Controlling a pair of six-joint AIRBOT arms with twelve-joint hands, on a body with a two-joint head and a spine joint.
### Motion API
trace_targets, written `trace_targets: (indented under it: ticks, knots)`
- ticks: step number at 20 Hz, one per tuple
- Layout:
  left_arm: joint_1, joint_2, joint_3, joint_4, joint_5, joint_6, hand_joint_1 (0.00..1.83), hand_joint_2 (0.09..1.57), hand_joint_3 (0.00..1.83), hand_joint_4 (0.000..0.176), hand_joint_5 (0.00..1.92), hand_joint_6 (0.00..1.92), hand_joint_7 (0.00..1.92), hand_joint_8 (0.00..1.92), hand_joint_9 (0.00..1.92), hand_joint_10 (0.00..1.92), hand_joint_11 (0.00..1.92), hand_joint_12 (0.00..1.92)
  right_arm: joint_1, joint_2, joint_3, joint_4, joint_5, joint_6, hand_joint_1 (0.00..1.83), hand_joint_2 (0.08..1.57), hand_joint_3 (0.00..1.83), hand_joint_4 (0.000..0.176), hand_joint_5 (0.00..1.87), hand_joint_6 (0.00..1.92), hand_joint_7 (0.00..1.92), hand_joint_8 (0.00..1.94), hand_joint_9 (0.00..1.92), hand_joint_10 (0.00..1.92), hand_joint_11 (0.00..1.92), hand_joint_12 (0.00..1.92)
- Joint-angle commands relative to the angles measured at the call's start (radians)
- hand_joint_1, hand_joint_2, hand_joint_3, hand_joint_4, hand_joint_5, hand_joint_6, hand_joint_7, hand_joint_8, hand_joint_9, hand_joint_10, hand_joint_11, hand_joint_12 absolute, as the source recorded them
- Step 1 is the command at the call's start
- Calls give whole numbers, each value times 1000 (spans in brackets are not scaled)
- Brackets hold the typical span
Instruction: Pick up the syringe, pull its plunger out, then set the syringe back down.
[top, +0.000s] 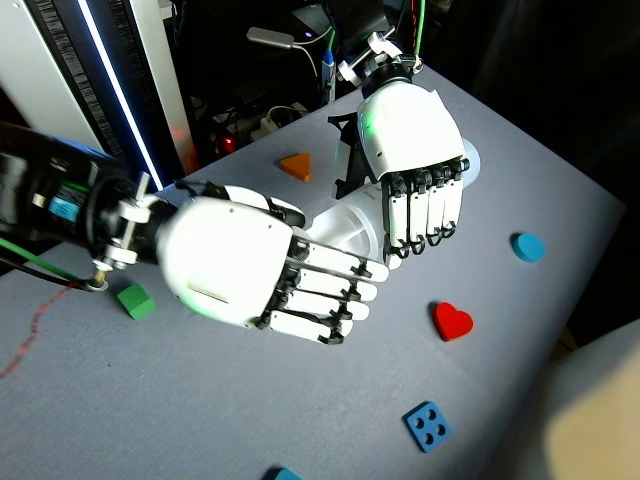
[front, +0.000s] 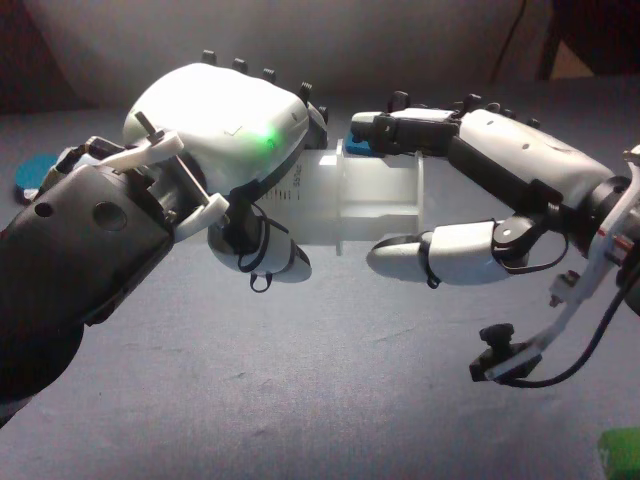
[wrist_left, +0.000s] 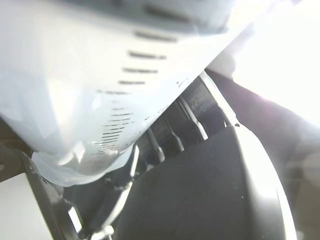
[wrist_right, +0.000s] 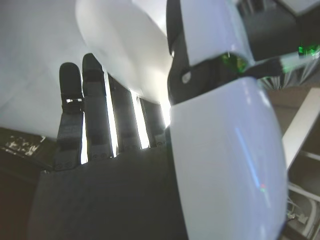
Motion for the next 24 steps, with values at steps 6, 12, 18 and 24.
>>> trace_targets:
  ticks: [6, 12, 18, 24]
  knots:
    - [-24, 6, 3, 69, -81, 2, 1384, 1079, 1, 0, 1080, 706, 1032, 937, 935, 1187, 881, 1151, 19, -23, 9, -42, 110, 9, 1088, 967, 3, 0, 356, 0, 419, 0, 370, 0, 0, 776]
    - [-23, 6, 3, 69, -81, 2, 1384, 1076, 0, 0, 1097, 726, 1062, 849, 910, 1218, 846, 1195, 11, -22, 9, -45, 123, -5, 1095, 951, 0, 0, 380, 10, 436, 5, 397, 8, 0, 822]
    - [-21, 9, 1, 69, -81, 3, 1253, 1075, 0, 0, 1121, 640, 1037, 1050, 960, 918, 893, 1163, 9, -19, 9, -45, 138, -6, 1113, 959, 0, 0, 507, 14, 611, 11, 554, 26, 119, 1092]
    - [-14, 14, 0, 74, -80, 2, 1248, 1074, 0, 0, 1137, 639, 1025, 1047, 963, 908, 888, 1159, 8, -10, 9, -45, 152, -6, 1276, 1050, 0, 0, 790, 22, 955, 21, 973, 115, 538, 1194]
